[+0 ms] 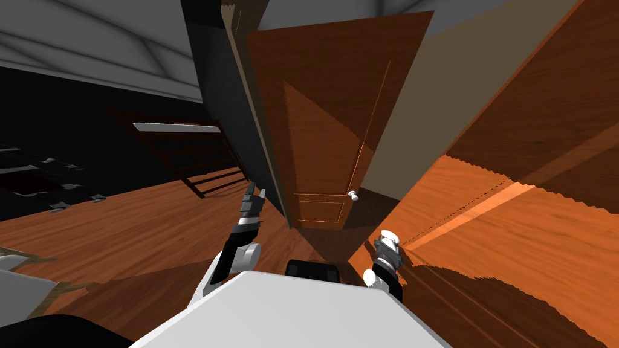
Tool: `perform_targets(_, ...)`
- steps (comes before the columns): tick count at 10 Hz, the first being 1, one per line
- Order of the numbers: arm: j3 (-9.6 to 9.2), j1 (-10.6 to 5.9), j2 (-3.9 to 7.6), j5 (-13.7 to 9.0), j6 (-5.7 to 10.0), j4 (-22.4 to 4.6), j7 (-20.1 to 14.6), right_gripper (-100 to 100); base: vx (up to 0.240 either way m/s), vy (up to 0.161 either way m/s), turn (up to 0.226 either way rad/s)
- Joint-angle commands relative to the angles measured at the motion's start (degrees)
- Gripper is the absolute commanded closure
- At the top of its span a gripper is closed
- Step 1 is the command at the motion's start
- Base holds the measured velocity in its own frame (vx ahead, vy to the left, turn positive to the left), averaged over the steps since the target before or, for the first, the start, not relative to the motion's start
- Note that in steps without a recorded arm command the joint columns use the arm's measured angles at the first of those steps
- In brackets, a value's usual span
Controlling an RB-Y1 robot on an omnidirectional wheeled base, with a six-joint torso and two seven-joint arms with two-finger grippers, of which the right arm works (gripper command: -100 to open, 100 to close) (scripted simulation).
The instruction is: Push the door open
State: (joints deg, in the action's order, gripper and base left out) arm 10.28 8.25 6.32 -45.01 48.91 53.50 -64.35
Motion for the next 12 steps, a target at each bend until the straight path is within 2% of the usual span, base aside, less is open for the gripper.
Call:
perform_targets(1, 1.69, -1.06, 0.24, -0.71, 1.7, -1.29, 0.41, 100, 0.094, -0.081, 0.06)
perform_targets(4, 4.36, -2.24, -0.3, -2.17, 2.82, -2.23, 1.97, 100, 0.099, -0.099, 0.07)
perform_targets(5, 4.36, -2.24, -0.3, -2.17, 2.82, -2.23, 1.97, 100, 0.064, -0.066, 0.016)
perform_targets(12, 10.88, -5.13, -1.81, -5.73, 5.56, -4.54, 5.75, 100, 0.081, -0.09, 0.061)
